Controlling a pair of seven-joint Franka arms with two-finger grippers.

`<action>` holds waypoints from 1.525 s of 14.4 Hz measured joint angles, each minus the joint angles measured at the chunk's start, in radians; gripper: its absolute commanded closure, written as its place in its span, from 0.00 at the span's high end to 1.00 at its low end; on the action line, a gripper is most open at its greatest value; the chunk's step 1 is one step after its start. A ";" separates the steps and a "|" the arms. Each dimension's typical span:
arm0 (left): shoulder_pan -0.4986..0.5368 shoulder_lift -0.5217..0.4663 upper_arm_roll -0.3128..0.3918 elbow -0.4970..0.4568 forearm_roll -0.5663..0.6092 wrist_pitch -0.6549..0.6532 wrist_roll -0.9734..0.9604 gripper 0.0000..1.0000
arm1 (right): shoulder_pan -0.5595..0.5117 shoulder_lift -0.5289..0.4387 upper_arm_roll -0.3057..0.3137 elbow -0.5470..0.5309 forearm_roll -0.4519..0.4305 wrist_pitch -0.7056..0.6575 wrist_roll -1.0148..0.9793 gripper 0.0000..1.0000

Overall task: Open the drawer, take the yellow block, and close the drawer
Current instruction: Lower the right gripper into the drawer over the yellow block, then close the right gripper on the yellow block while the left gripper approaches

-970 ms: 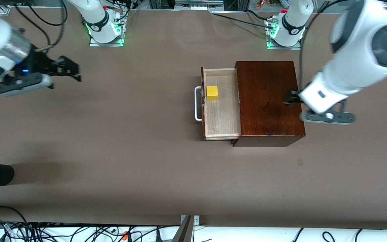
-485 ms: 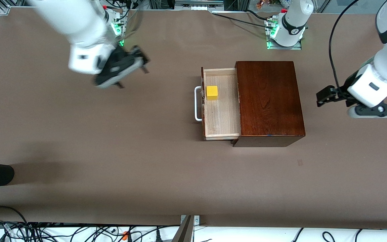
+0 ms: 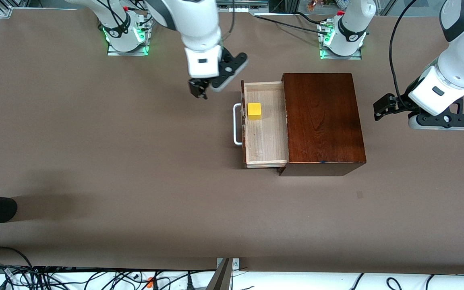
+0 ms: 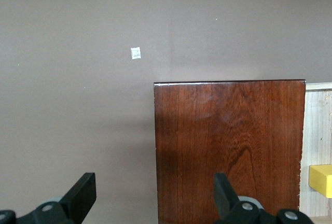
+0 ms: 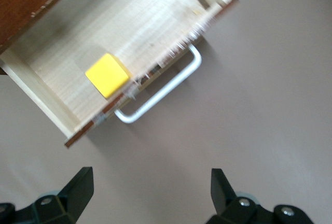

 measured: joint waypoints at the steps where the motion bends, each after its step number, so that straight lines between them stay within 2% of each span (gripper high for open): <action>1: 0.002 0.000 0.000 -0.001 0.000 -0.001 0.000 1.00 | 0.010 0.034 -0.001 0.010 0.000 0.040 -0.056 1.00; 4: 0.006 0.000 0.000 -0.001 0.000 -0.001 0.002 1.00 | 0.049 0.171 -0.002 0.107 -0.016 0.088 -0.167 1.00; 6: 0.006 0.000 0.000 -0.001 0.000 -0.001 0.002 1.00 | 0.082 0.260 -0.002 0.186 -0.071 0.094 -0.185 1.00; 9: 0.006 0.000 0.000 -0.001 0.000 -0.001 0.002 1.00 | 0.107 0.340 -0.003 0.268 -0.095 0.095 -0.231 1.00; 16: 0.006 0.000 0.000 -0.001 0.000 -0.001 0.002 1.00 | 0.143 0.424 -0.004 0.311 -0.137 0.130 -0.347 1.00; 22: 0.006 0.000 0.000 -0.001 0.000 -0.013 0.002 1.00 | 0.144 0.436 -0.006 0.313 -0.159 0.130 -0.389 0.99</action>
